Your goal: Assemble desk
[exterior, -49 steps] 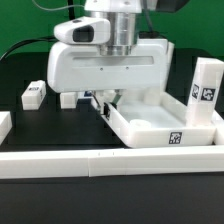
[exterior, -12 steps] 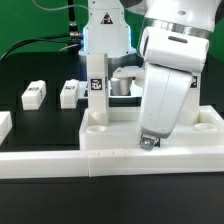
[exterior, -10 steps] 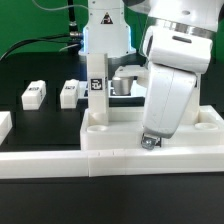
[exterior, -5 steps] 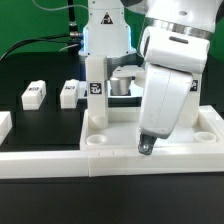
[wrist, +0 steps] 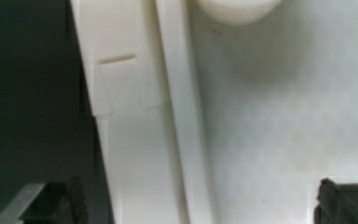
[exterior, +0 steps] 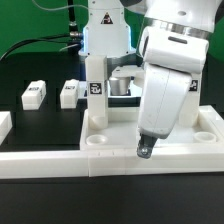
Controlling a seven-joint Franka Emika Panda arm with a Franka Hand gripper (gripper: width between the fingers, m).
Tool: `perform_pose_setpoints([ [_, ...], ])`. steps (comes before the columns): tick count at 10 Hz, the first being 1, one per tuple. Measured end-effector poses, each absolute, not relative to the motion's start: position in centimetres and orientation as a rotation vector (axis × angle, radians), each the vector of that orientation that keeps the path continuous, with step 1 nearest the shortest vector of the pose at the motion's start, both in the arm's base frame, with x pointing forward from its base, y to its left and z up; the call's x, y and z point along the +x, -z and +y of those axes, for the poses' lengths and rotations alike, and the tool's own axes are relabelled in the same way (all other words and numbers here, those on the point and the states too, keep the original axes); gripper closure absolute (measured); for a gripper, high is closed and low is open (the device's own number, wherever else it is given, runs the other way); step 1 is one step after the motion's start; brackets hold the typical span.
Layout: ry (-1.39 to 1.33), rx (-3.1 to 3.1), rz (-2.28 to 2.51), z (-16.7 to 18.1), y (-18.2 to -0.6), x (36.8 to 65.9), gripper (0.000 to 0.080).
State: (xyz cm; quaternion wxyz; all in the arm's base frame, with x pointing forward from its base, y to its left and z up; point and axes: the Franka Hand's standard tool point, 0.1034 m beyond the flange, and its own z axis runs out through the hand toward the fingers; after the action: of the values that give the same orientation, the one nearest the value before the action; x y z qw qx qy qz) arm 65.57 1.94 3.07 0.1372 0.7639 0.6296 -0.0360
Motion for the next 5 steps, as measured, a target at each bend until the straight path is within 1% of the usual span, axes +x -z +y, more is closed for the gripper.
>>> perform_pose_setpoints([
  [4, 0.101, 2.211, 1.819, 1.9, -3.2, 65.7, 0.0150],
  [5, 0.138, 2.224, 1.808, 1.2, -5.0, 65.7, 0.0150],
])
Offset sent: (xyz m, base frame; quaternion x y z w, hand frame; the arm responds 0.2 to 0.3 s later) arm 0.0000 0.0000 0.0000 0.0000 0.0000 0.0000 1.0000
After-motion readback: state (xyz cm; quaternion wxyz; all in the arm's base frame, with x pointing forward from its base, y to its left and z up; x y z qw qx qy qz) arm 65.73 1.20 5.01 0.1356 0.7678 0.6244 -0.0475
